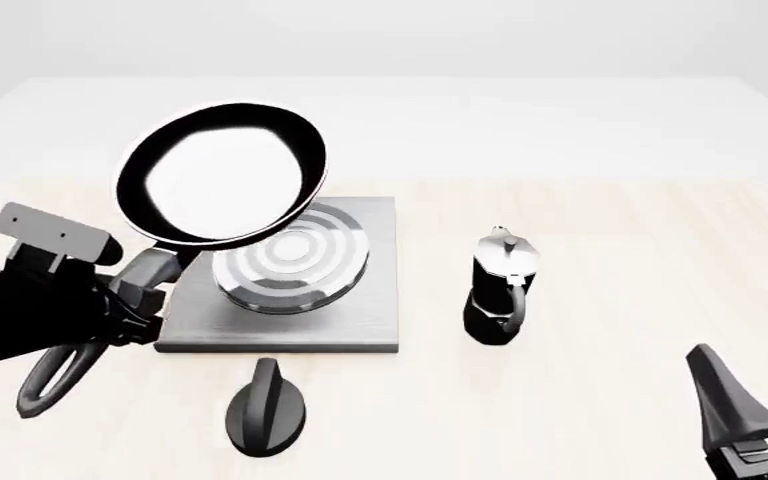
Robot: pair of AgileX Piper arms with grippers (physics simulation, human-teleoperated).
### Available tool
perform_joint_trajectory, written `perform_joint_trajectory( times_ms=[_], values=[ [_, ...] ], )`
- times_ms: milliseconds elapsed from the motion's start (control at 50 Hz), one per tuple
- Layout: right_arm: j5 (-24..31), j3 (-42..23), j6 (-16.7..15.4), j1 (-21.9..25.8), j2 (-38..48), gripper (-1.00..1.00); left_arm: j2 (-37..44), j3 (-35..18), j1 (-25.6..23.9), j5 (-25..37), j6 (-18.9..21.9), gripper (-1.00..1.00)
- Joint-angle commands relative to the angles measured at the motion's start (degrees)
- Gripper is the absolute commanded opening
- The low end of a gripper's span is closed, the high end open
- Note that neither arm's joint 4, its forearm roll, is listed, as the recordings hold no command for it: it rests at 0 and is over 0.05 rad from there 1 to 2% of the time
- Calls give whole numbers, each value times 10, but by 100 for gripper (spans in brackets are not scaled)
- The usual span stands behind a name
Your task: Turn on the stove and put the frying pan on it.
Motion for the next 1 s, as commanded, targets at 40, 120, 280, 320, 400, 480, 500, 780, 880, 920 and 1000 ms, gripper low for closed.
perform_joint_trajectory(
  times_ms=[40, 120, 280, 320, 400, 480, 500, 780, 880, 920, 1000],
  values=[
    [-2, 0, 4, -3, 0, 100, -6, 0, -28, 12, 11, -100],
    [-4, 1, 5, -4, 0, 100, 1, 5, -31, 6, 11, -100],
    [-4, 2, 6, -6, 0, 100, 12, 13, -41, -4, 12, -100],
    [-4, 1, 5, -6, 0, 100, 17, 15, -43, -8, 14, -100],
    [-4, 2, 6, -6, 0, 100, 22, 18, -48, -13, 13, -100],
    [-4, 2, 6, -6, 0, 100, 30, 22, -52, -21, 15, -100],
    [-4, 2, 5, -7, 0, 100, 32, 22, -56, -23, 11, -100],
    [0, -2, 5, -9, 0, 100, 60, 31, -67, -49, 15, -100],
    [1, -4, 4, -8, 0, 100, 70, 33, -66, -60, 18, -100],
    [1, -4, 4, -8, 0, 100, 72, 35, -68, -62, 16, -100],
    [1, -5, 5, -8, 0, 100, 80, 37, -67, -70, 18, -100]
  ],
)
